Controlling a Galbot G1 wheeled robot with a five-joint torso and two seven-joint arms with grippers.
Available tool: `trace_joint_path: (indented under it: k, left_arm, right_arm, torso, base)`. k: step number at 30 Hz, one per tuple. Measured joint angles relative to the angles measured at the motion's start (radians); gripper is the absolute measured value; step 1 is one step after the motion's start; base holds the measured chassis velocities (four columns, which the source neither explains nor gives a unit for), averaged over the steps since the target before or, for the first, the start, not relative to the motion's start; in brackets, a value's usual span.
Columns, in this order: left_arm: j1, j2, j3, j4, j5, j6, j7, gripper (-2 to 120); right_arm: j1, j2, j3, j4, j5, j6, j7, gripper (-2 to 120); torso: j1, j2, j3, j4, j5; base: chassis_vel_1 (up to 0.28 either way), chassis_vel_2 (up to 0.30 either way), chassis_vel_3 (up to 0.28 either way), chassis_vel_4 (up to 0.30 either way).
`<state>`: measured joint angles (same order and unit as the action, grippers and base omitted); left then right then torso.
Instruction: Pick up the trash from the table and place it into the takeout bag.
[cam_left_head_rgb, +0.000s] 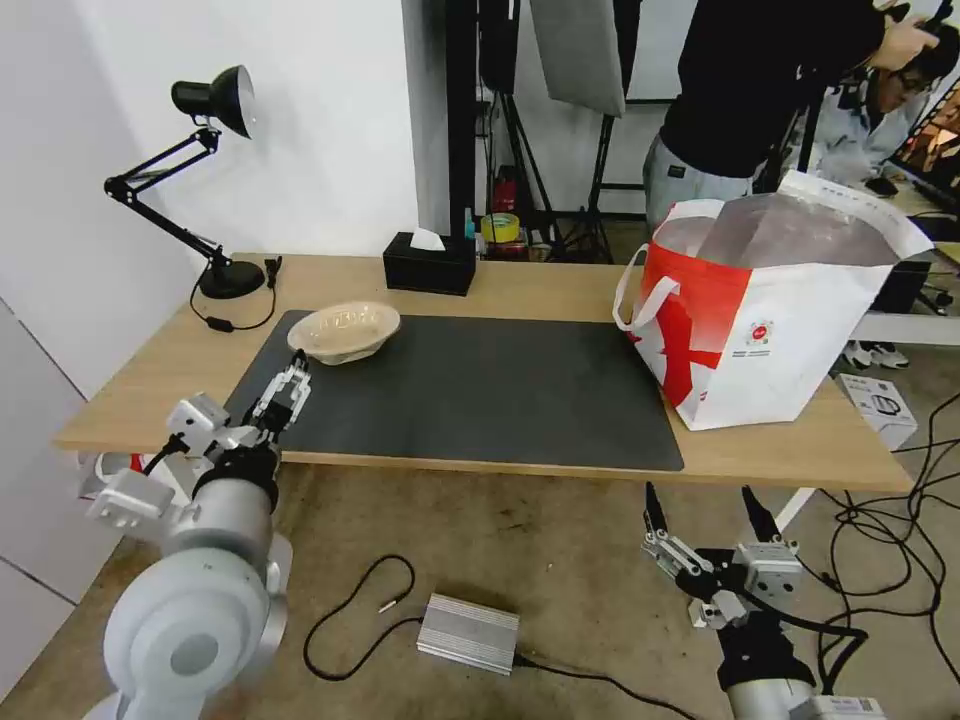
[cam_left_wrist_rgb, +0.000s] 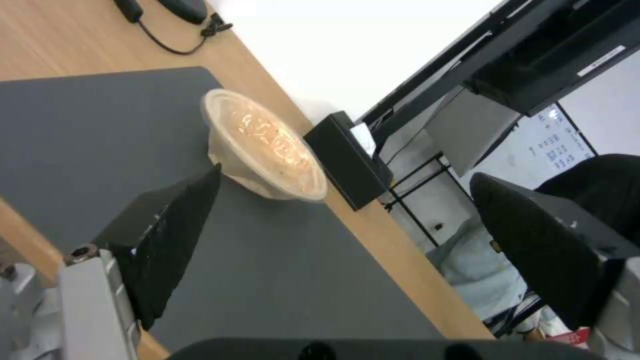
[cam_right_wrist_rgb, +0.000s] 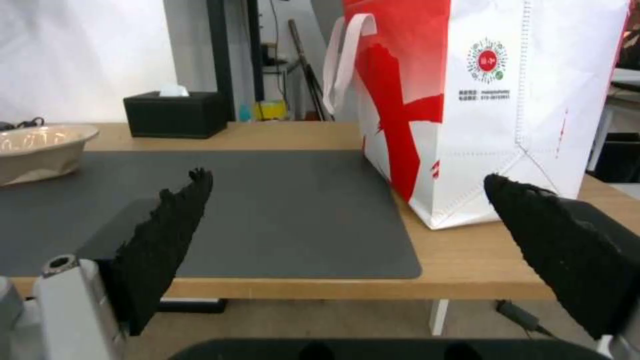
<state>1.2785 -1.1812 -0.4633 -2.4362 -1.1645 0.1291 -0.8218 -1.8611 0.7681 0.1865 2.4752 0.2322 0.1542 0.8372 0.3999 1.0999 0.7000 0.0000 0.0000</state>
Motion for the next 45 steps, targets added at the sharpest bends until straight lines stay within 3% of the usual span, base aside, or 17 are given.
trace_joint_path:
  k: [18, 45]
  left_arm:
    - [-0.093, 0.046, -0.002, 0.066, -0.041, 0.047, -0.094, 100]
    - [-0.209, 0.078, 0.038, 0.139, -0.119, 0.044, -0.150, 100]
  right_arm:
    - [0.000, 0.000, 0.000, 0.000, 0.000, 0.000, 0.000, 100]
    - [0.000, 0.000, 0.000, 0.000, 0.000, 0.000, 0.000, 100]
  torso:
    - [0.000, 0.000, 0.000, 0.0001, 0.0000]
    - [0.000, 0.000, 0.000, 0.0001, 0.0000]
  base:
    - [0.000, 0.000, 0.000, 0.000]
    - [0.000, 0.000, 0.000, 0.000]
